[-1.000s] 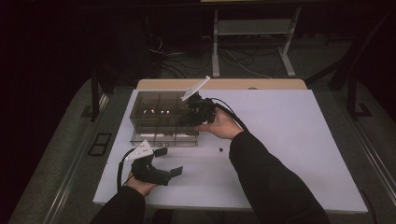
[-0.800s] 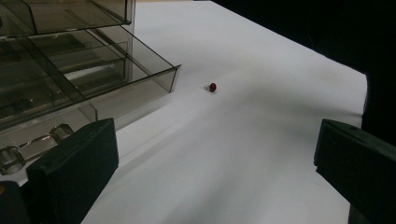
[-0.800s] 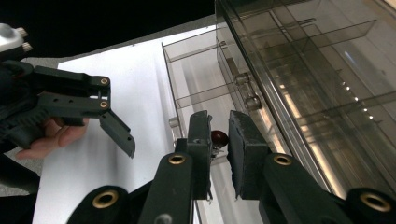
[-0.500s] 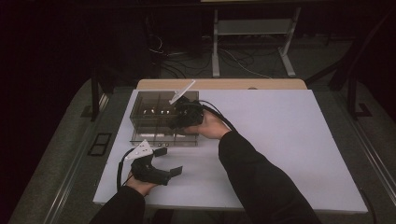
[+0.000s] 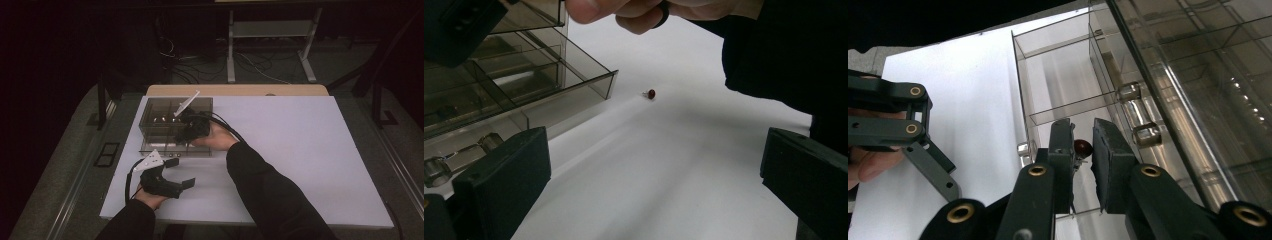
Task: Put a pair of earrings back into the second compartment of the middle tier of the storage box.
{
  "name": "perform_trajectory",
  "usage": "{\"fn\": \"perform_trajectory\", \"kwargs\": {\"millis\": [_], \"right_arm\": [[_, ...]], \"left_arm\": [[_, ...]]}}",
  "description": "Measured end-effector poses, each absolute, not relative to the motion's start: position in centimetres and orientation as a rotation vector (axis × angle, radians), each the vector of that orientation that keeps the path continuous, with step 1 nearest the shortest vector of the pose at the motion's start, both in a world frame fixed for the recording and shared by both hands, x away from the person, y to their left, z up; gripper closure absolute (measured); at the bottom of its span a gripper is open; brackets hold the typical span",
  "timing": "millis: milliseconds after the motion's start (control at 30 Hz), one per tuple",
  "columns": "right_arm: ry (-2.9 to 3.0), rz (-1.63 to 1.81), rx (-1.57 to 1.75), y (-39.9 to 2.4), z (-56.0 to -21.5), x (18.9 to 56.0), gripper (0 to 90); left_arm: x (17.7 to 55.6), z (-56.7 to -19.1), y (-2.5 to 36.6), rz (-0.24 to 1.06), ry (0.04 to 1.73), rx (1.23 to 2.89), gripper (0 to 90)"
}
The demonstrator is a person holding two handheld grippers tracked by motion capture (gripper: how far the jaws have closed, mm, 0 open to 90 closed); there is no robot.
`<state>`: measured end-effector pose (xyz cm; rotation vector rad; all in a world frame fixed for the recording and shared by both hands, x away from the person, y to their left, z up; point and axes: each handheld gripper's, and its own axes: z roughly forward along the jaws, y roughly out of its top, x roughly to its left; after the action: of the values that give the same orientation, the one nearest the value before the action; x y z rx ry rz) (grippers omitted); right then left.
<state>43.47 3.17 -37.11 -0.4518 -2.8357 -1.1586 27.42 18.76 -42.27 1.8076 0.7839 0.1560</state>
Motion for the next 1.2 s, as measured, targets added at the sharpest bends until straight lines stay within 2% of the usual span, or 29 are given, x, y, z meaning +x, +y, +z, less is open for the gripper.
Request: {"fn": "perform_trajectory", "kwargs": {"millis": [367,733,1000,1200], "right_arm": [[-2.861,-1.096,-0.451,3.8,-38.4,43.9,77.5],[-2.849,-1.134,-0.462,2.4,-36.4,43.1,66.5],[-2.87,-1.181,-0.489,0.1,-34.6,41.8,53.4],[-2.876,-1.207,-0.541,-2.0,-33.7,41.4,34.4]], "left_arm": [[27.4,-42.3,18.8,0.152,0.784,1.807,0.0],[27.5,-42.3,18.8,0.152,0.779,1.814,0.0],[27.5,-42.3,18.7,0.153,0.781,1.819,0.0],[27.5,-42.4,18.6,0.153,0.781,1.818,0.0]]}}
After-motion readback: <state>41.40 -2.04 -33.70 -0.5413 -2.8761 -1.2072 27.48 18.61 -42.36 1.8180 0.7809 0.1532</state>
